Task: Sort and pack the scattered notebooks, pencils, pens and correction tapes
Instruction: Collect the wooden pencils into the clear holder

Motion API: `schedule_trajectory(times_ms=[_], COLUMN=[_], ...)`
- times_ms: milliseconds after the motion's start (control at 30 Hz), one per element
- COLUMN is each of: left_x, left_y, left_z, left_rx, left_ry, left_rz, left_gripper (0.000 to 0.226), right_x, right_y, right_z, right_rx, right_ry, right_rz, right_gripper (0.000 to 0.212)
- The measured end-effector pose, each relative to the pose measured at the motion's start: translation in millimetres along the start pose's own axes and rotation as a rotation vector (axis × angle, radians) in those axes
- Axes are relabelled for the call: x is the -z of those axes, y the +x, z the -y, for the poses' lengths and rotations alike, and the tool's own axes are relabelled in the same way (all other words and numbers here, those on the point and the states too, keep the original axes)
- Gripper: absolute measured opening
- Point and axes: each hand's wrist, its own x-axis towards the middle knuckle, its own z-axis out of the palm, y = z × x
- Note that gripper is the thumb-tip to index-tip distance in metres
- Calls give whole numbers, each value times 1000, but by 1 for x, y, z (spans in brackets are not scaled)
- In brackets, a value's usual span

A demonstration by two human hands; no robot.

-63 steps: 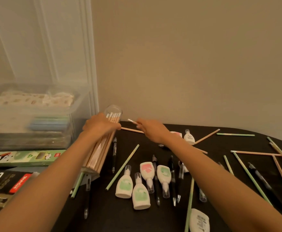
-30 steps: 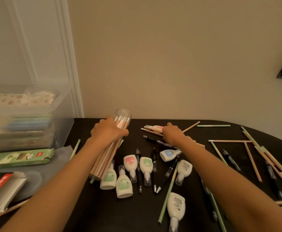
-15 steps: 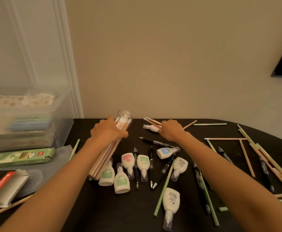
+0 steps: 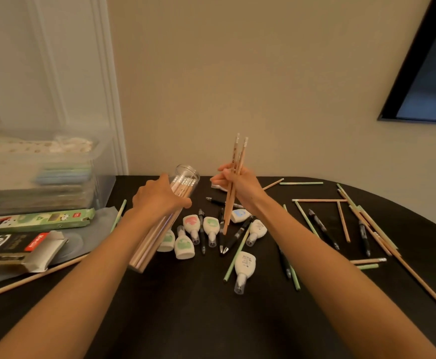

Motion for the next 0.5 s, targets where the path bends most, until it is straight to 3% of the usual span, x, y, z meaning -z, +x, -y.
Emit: schedule_trajectory(times_ms=[133, 400, 500], left_x=[0, 3, 3], left_y=[-18, -37, -40], left_z=[1, -2, 0], left_rx=[1, -54, -81], left_ry=[11, 56, 69], left_rz=[9, 32, 65], left_gripper=[77, 71, 68], right_x=[-6, -9, -6], right_y=[-21, -47, -44], right_z=[-20, -42, -25], right_rx=[123, -113, -110], right_ry=[-28, -15, 152], right_rz=[-100, -178, -219], right_gripper=[18, 28, 26])
